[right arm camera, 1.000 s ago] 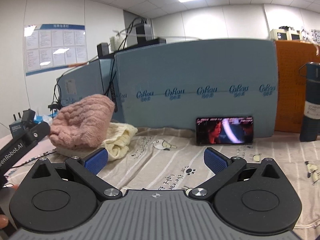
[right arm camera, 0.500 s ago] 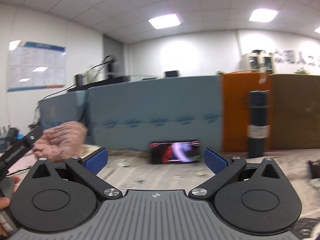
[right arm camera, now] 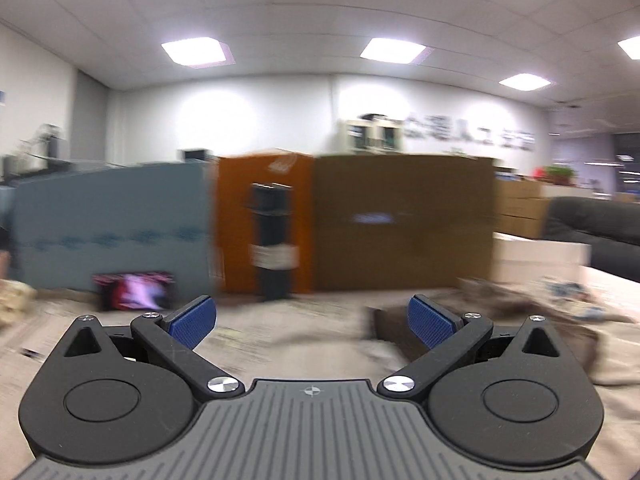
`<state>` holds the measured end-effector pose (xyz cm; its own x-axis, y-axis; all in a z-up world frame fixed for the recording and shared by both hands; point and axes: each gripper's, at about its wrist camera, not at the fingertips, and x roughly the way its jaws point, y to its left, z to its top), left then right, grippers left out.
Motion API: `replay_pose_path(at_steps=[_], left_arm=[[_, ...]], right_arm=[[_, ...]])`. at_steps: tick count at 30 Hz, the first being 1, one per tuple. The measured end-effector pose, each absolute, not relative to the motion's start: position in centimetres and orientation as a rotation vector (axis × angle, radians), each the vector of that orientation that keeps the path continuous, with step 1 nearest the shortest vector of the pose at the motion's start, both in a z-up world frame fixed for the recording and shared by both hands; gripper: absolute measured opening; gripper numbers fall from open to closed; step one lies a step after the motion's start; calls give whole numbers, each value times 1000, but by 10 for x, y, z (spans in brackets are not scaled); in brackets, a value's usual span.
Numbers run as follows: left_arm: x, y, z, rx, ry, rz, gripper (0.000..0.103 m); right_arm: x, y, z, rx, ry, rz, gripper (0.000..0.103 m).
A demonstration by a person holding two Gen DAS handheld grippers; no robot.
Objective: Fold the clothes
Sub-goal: 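Turn both tools toward the brown leather jacket on the sheet, then grasp the brown leather jacket edge with the left gripper while the right gripper grasps another edge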
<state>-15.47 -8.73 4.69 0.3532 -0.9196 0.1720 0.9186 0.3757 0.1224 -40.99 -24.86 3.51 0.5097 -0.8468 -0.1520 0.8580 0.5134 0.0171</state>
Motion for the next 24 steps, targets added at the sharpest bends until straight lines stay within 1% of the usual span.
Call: replay_pose_path(at_steps=[4,6,8,10,12,14,19,24], left_arm=[[-160,-133,59,53,-135,-1334,103],[-157,-160,63,43,-11,-1424,103],[-150,-191,64,3,147,-1521,103],[-140,-223,59,-96,355,-1614,103],[-131,-256,53,-198,568,-1694,103],[-125,-290,38,-324,767,-1750,103],[-131,-379,-4,-515,1139,-1854,103],[-149,-432,-37,-496,1228,-1800,103]], right_arm=[[-450,-277,16,129,225,-1190,103],[-460,-292,8,168,250,-1223,103],[-467,-307,1,211,270,-1245,103],[-469,-320,-5,239,298,-1262,103],[-461,-329,-10,209,349,-1243,103],[-451,-343,-15,200,391,-1227,103],[-439,-377,-18,224,462,-1256,103],[-450,-394,-21,256,468,-1272,103]])
